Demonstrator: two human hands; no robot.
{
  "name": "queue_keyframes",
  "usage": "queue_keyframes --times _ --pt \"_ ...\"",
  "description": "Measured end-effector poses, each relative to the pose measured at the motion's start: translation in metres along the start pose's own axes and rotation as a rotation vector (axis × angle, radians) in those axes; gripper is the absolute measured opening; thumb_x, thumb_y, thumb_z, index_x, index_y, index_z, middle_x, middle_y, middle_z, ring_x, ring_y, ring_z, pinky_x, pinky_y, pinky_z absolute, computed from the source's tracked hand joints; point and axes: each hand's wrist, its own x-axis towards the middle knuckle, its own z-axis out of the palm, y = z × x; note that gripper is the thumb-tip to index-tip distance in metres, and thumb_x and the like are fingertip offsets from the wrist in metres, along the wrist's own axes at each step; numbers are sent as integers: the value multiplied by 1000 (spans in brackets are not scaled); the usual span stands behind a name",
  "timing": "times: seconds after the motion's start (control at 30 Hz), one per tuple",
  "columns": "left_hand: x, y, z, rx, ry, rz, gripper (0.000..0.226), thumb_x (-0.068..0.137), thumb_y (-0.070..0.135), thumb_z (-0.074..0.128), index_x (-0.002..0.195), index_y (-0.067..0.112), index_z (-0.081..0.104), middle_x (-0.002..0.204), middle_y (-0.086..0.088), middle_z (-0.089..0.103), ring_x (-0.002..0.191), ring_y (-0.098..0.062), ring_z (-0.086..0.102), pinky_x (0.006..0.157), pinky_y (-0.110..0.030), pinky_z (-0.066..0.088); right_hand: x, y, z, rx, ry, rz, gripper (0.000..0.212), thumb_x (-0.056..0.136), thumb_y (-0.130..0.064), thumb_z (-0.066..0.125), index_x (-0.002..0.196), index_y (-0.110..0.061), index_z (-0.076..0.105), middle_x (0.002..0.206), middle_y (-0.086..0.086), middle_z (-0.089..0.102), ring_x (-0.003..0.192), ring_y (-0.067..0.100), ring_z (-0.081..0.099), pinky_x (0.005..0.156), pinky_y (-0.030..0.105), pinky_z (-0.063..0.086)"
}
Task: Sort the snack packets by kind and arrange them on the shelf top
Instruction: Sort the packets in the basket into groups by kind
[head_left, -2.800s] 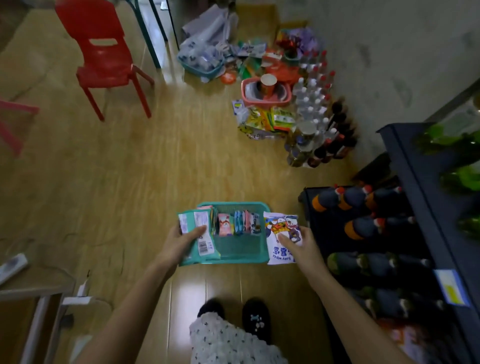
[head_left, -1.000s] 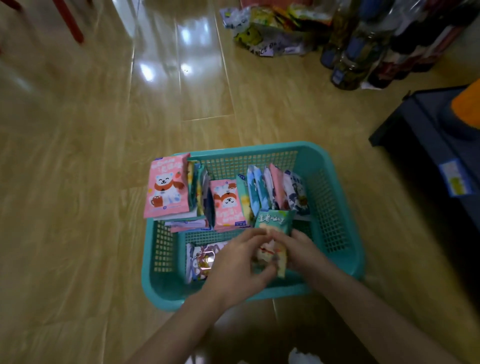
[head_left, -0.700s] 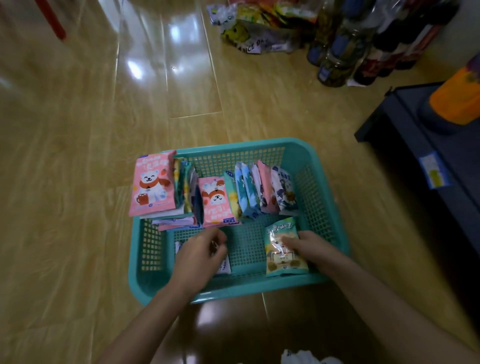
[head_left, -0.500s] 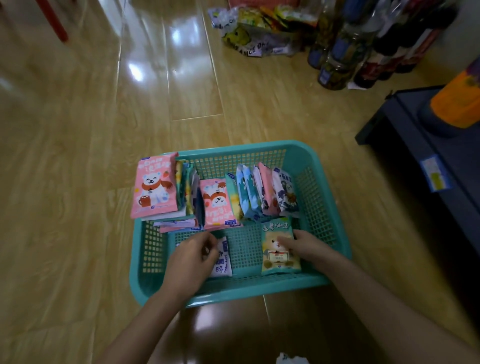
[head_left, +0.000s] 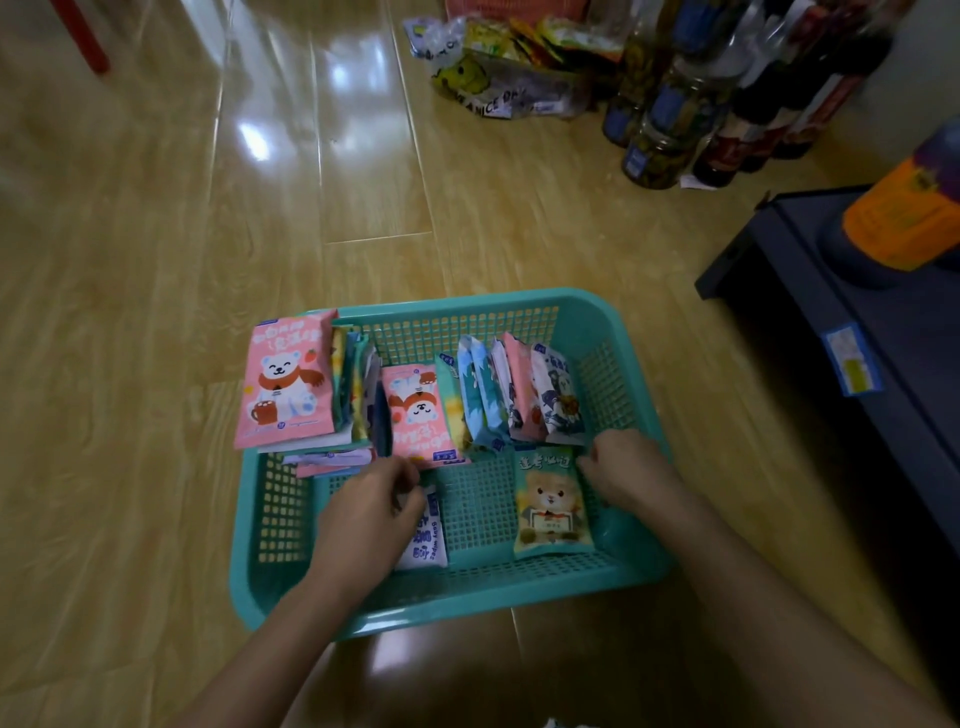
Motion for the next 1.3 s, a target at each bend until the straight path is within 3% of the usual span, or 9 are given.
queue_keyframes --times 0.1,0.23,0.37,0.5,0.57,0.83,0.97,1.1,1.3 --pt "13 16 4 -28 72 61 6 88 19 57 91 16 54 88 5 54 74 -10 52 65 -27 47 8 1 -13 261 207 -52 31 98 -24 41 119 -5 52 120 14 59 106 30 56 83 34 44" --pt "44 47 13 -39 103 147 12 91 19 53 99 9 54 92 3 48 83 -16 46 69 -26 36 34 -17 -7 470 124 3 50 98 -37 38 133 -1 39 133 16 47 118 30 47 92 36 40" --pt "75 76 26 -44 23 142 16 90 16 52 101 4 57 98 -7 58 85 -22 52 73 -34 43 58 -26 10 518 55 75 69 92 -52 42 134 2 36 138 21 41 122 35 45 98 40 41" --pt "95 91 38 84 -47 128 20 93 16 46 101 1 56 101 -15 58 92 -30 55 76 -37 44 71 -27 10 655 -50 116 94 58 -76 57 114 -1 55 126 23 54 109 35 57 83 35 47" --pt "102 93 43 129 -47 114 19 93 14 44 102 -1 53 101 -17 56 92 -31 53 69 -33 37 76 -26 10 756 -75 118 106 34 -75 56 113 -4 61 120 19 58 104 32 60 86 39 53" --pt "102 92 53 248 41 87 26 91 19 47 111 2 47 115 -15 48 105 -29 43 79 -31 33 76 -15 7 973 -15 53 86 33 -54 71 111 -19 59 105 0 68 96 19 63 88 40 53" --pt "90 68 51 150 168 -9 48 84 23 58 124 4 40 125 -14 39 118 -30 34 95 -33 31 77 -13 8 1048 -95 0 61 55 -32 83 110 -17 61 105 2 69 96 20 65 89 39 53" --pt "78 58 50 25 223 -105 75 82 33 65 138 2 26 142 -15 28 132 -28 22 107 -37 25 74 -19 17 1138 -121 -40 88 37 -42 85 116 -15 55 108 3 68 96 19 66 86 41 56" --pt "89 47 43 -235 136 -221 83 76 53 66 135 5 34 130 -12 47 120 -28 45 100 -45 42 74 -19 13 1205 -256 -160 58 66 -17 81 119 -14 57 109 7 69 96 22 67 76 31 54"
